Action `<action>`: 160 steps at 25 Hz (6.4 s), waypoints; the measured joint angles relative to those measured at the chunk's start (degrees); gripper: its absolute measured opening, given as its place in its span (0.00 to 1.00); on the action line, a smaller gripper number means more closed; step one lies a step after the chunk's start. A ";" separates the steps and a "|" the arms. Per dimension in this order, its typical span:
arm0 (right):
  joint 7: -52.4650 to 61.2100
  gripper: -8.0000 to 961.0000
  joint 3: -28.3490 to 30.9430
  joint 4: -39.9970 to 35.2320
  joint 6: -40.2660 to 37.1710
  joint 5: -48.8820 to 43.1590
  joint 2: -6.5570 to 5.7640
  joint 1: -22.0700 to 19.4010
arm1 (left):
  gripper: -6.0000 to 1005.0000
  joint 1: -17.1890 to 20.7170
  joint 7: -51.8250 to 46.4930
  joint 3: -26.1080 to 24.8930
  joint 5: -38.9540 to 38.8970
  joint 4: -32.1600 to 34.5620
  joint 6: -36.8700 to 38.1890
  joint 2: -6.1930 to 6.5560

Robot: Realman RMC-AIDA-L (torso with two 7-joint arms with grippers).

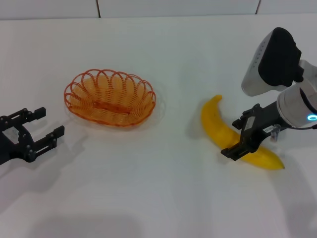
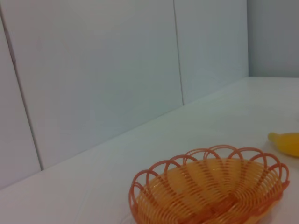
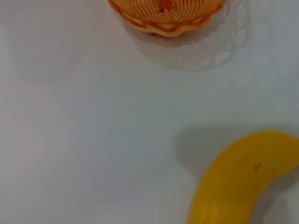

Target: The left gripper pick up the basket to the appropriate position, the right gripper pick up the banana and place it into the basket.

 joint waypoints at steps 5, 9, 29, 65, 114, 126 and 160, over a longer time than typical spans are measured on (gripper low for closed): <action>0.79 0.88 0.61 0.03 -0.33 0.13 -0.04 0.22 | 0.65 0.00 0.00 0.02 0.00 0.00 0.00 0.00; 1.00 0.80 0.71 0.04 -0.65 0.08 -0.09 0.43 | 0.65 0.00 0.00 0.00 0.00 0.00 0.00 0.00; -0.83 0.51 -2.60 -20.31 1.85 6.76 0.12 -4.48 | 0.65 0.16 0.37 0.00 -0.36 0.00 0.00 0.00; -0.63 0.55 -29.34 11.99 42.95 16.85 0.28 15.88 | 0.65 -1.85 2.53 0.00 -0.53 -2.91 -0.10 0.09; -52.01 0.80 21.86 37.80 1.26 43.84 -3.72 4.73 | 0.65 -0.67 4.12 -0.09 -1.97 -3.12 -0.09 -0.09; -53.50 0.80 22.57 38.71 0.90 43.58 -4.16 1.75 | 0.65 -0.35 6.85 -0.09 -4.08 -5.28 -0.09 0.03; -53.27 0.80 22.64 38.80 1.16 43.06 -4.22 1.66 | 0.65 -0.17 6.94 -0.09 -4.14 -5.27 -0.09 0.09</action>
